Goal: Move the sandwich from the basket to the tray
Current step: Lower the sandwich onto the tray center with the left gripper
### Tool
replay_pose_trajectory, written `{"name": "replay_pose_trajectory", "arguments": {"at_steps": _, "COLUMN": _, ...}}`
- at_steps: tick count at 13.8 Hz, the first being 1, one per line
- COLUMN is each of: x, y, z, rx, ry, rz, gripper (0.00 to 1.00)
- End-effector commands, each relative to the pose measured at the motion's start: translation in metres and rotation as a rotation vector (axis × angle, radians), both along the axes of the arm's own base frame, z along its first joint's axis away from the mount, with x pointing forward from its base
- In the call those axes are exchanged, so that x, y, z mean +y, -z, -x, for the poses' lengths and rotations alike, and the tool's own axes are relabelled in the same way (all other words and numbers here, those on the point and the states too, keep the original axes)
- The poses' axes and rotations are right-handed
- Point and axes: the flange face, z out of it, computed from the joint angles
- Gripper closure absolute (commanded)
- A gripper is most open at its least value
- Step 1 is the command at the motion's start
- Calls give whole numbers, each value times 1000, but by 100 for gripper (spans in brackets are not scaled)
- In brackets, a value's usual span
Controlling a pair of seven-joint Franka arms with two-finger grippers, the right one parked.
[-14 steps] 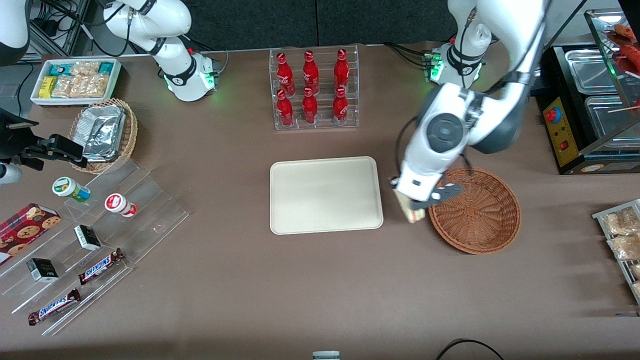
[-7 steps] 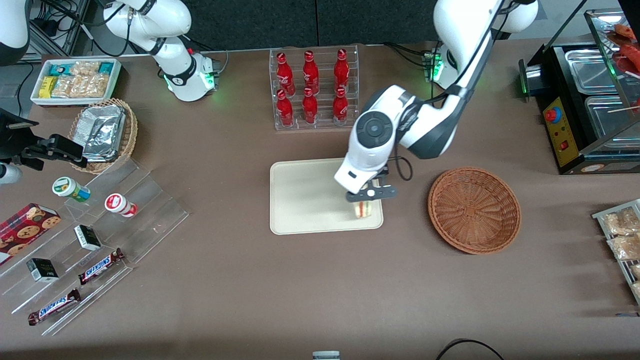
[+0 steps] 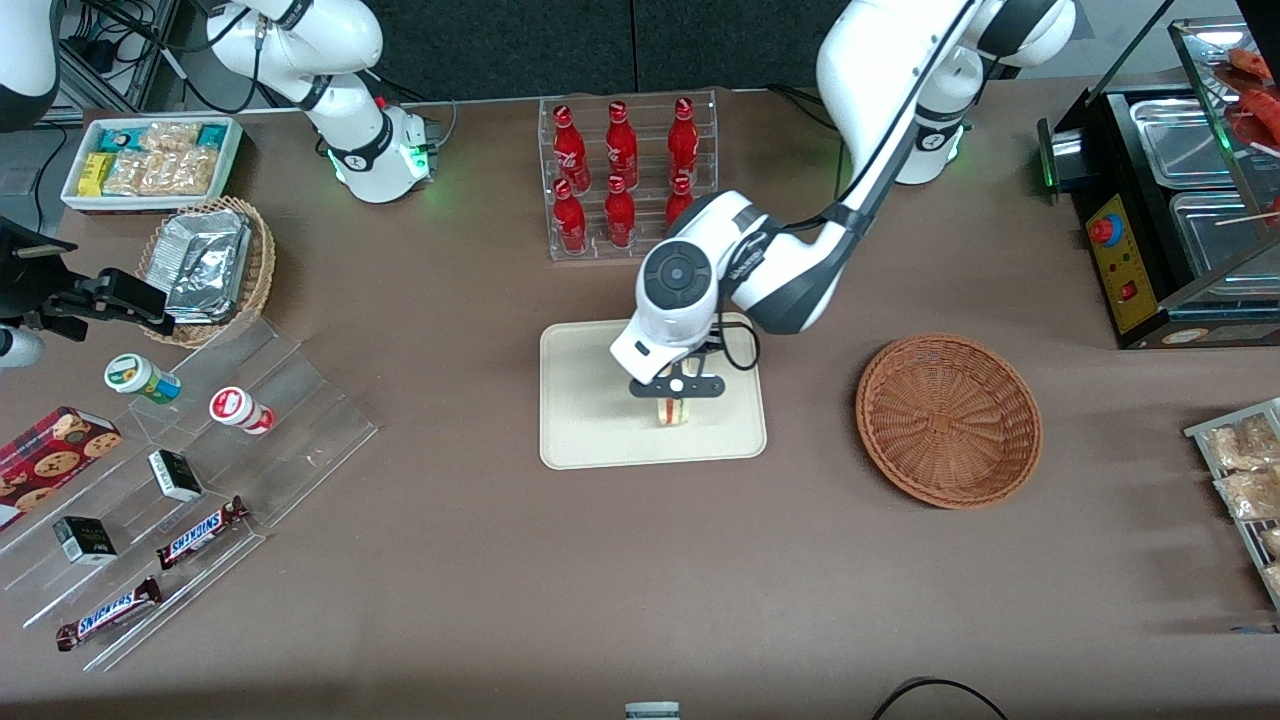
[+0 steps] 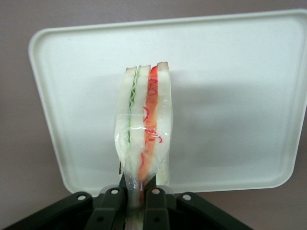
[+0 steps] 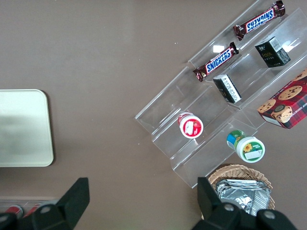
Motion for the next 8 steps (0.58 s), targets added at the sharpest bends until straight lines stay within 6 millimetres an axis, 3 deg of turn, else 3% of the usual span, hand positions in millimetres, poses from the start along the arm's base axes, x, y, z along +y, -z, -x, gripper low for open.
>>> {"name": "replay_pose_trajectory", "arguments": {"at_steps": 1, "x": -17, "y": 13, "z": 3, "rx": -7, "ry": -13, "rz": 5, "gripper": 100}}
{"name": "replay_pose_trajectory", "arguments": {"at_steps": 8, "x": -30, "y": 46, "z": 6, "rx": -49, "ry": -30, "rz": -18, "gripper": 100}}
